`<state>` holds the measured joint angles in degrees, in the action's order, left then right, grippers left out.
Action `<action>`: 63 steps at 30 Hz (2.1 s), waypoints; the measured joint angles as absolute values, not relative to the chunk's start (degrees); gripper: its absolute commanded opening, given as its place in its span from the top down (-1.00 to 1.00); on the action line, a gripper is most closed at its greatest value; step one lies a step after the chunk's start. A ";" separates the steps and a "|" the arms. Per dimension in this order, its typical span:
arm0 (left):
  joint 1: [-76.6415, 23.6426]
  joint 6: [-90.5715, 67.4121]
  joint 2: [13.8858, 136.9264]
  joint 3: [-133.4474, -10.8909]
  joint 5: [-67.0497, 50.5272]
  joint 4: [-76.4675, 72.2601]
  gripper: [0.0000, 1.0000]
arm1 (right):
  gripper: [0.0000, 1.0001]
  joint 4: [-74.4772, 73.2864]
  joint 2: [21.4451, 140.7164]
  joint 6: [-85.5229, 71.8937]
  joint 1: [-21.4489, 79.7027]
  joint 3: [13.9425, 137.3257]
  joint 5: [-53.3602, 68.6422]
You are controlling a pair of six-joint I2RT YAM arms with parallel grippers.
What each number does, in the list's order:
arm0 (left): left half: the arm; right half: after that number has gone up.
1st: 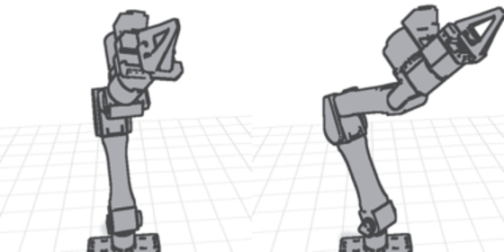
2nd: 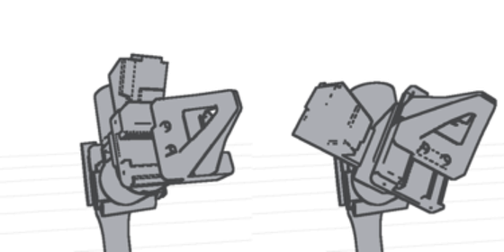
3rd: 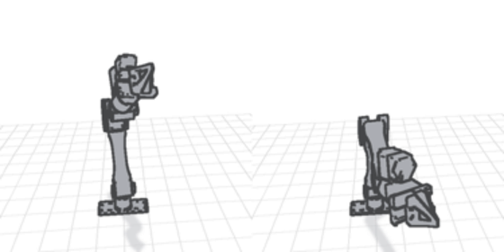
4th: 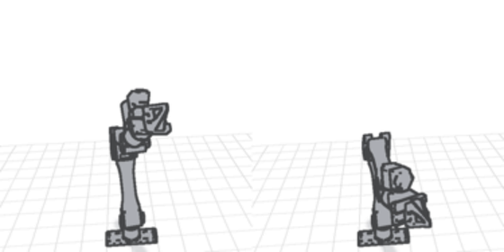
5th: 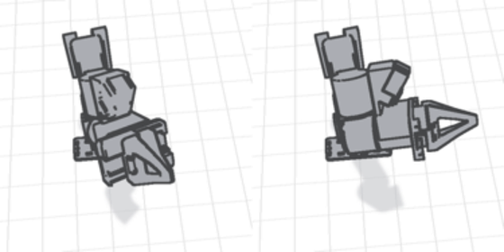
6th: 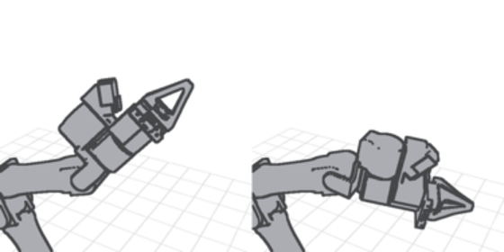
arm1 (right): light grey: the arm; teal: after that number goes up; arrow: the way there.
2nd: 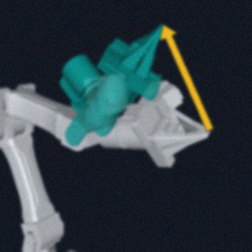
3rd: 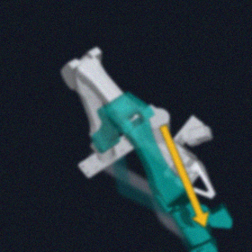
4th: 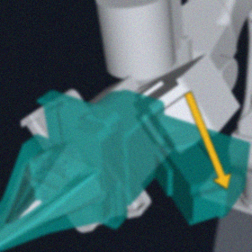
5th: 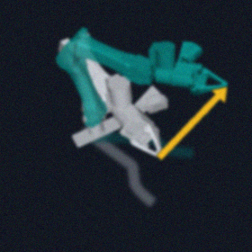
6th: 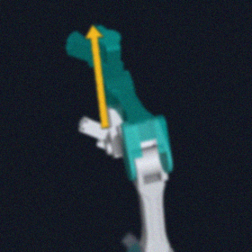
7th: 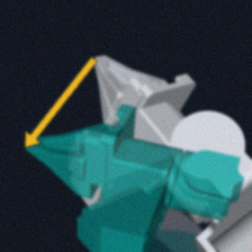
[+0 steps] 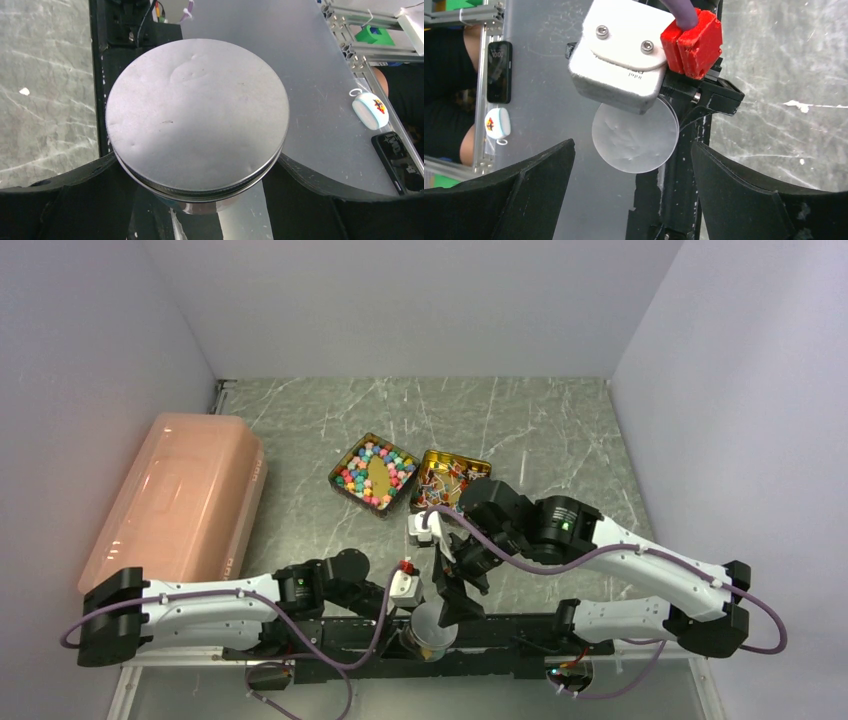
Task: Pack the candies
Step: Screw the bottle lid onto the packing bottle.
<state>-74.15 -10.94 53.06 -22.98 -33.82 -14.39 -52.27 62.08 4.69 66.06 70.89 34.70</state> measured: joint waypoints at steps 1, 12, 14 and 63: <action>-74.15 -10.76 53.25 -23.38 -33.82 -13.30 0.34 | -0.80 -52.66 62.70 4.69 66.19 70.89 34.96; -74.06 -10.76 48.49 -23.81 -31.35 -8.58 0.33 | -0.86 -53.41 64.62 0.08 70.39 69.67 29.82; -74.06 -10.83 47.35 -23.81 -30.61 -8.64 0.33 | -0.87 -52.80 65.08 -0.78 71.50 68.88 28.40; -74.94 -13.06 45.87 -23.73 -19.75 -4.69 0.40 | -0.04 -48.56 67.29 -12.86 77.95 66.50 12.32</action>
<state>-74.94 -13.06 45.87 -23.73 -19.75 -4.69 -48.56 67.29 -12.86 77.95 66.50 12.32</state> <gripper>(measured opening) 0.830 0.839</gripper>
